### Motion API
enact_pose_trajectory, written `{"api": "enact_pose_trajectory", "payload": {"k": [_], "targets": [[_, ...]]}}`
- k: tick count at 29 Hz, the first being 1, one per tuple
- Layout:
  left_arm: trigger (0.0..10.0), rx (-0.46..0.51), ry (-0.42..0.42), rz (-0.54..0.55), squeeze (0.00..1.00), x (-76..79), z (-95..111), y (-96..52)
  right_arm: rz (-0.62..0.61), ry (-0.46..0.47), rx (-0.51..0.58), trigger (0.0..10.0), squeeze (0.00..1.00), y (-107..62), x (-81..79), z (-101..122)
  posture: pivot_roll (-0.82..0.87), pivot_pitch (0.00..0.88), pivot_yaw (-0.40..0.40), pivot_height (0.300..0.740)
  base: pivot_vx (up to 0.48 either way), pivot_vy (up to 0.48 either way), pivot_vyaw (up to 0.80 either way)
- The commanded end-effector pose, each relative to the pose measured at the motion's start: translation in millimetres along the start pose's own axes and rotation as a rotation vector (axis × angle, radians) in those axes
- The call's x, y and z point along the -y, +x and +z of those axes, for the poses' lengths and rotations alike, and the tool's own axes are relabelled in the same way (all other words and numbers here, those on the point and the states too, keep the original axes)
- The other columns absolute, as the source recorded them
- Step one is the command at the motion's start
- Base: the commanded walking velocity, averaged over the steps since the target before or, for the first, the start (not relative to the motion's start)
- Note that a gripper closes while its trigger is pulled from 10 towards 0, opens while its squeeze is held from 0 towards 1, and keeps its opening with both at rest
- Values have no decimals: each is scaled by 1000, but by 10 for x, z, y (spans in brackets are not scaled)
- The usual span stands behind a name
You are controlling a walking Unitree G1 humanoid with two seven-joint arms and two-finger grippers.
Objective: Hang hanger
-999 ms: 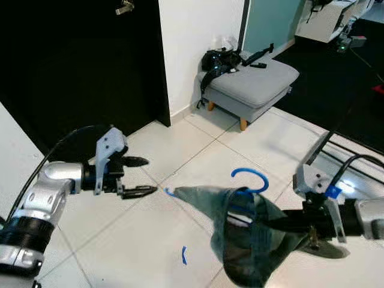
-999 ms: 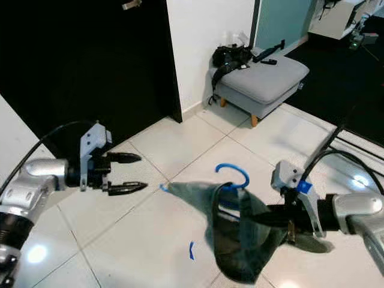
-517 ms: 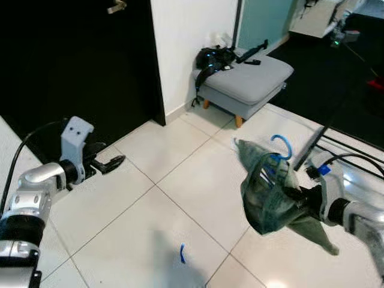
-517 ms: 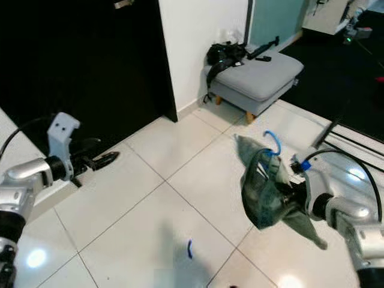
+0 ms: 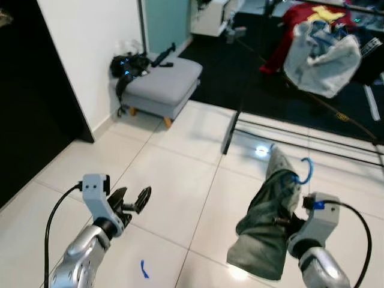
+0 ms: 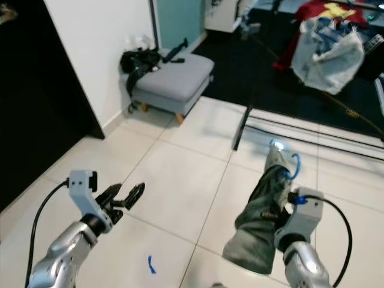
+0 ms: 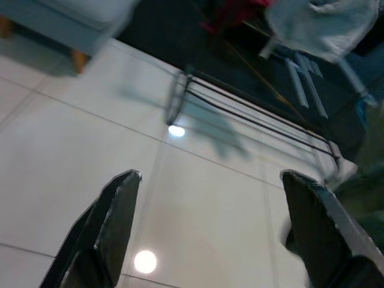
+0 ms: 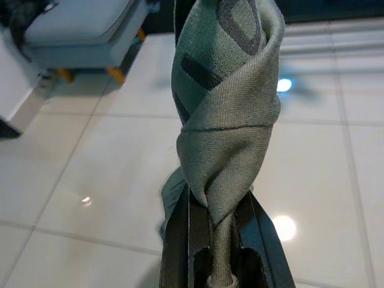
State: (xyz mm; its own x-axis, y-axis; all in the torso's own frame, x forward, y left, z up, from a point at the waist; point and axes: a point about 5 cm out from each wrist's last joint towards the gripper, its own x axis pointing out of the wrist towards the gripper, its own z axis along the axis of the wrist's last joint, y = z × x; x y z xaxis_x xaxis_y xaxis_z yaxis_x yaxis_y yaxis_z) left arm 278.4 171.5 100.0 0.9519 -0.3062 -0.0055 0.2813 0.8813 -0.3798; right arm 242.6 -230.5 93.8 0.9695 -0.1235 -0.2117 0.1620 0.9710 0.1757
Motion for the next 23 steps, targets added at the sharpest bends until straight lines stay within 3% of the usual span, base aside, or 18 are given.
{"api": "enact_pose_trajectory", "payload": {"k": [1,9,23], "targets": [[10000,-25,-22,13,0,-38,-56,-60,-8,-16,11,10000,0,10,-24,-3,-24,150,-4,740,480,0,0],[10000,-27,-25,23,0,43,-11,-109,-56,24,15,10000,0,3,-33,-15,-33,160,1,740,480,0,0],[10000,-41,-10,18,0,73,4,-60,-69,48,13,10000,0,62,-15,0,-31,162,-1,740,480,0,-800]]}}
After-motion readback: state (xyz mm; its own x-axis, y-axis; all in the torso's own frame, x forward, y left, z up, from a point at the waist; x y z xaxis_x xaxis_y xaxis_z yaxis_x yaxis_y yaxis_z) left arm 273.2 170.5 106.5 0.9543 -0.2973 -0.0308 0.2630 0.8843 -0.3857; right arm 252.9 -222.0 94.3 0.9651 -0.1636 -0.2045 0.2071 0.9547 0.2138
